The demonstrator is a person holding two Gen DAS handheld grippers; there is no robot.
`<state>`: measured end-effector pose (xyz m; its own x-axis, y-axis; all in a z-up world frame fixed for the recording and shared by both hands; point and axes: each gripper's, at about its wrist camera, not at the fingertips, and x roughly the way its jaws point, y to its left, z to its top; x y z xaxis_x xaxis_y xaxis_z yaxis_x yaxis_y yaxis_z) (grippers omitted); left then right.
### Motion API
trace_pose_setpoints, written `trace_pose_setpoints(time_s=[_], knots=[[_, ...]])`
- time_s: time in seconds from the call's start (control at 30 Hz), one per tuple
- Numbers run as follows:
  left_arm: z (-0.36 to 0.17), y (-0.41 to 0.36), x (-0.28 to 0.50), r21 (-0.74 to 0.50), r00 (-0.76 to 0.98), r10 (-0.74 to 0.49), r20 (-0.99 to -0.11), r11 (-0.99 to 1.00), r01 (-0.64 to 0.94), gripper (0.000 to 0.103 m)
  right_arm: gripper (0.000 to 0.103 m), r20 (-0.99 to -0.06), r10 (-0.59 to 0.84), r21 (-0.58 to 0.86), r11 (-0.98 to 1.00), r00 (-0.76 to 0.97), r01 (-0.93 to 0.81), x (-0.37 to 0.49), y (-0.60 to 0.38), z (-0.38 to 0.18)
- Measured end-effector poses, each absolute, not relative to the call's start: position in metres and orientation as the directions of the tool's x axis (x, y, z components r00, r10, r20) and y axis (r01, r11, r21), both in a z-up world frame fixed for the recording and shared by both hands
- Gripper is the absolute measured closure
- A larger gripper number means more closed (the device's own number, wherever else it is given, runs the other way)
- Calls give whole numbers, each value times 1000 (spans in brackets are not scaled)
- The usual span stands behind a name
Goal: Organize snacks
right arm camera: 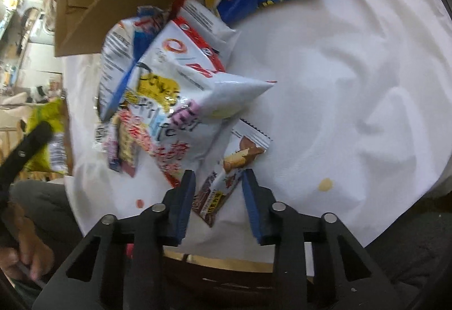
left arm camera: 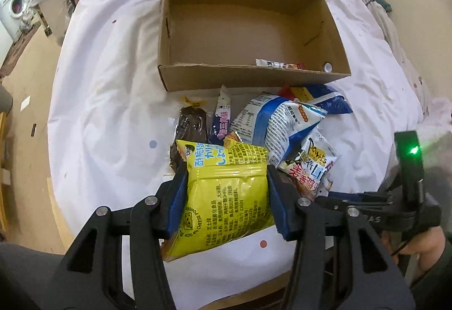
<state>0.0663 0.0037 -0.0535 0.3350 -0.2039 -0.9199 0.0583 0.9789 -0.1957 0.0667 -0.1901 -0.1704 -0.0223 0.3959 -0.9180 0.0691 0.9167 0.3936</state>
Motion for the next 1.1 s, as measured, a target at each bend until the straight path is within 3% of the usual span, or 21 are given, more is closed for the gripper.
trace_pose_setpoints(time_s=[0.33,0.67,0.83,1.1], knots=[[-51,13,66,-221,353,-213,-911,975,20,55,89,-933,359,359,930,17,74,63,-192,-166],[-49,16,66,-229,372,-216,-903,973,10,55,93,-879,453,464,885,148,49,63,-218,-95],[-44,20,70,-233,391,-208,-897,972,-17,55,93,-802,539,559,829,258,3,72,-231,-59],[-13,19,92,-202,476,-176,-862,979,-4,55,93,-732,581,602,796,356,-62,109,-233,-38]])
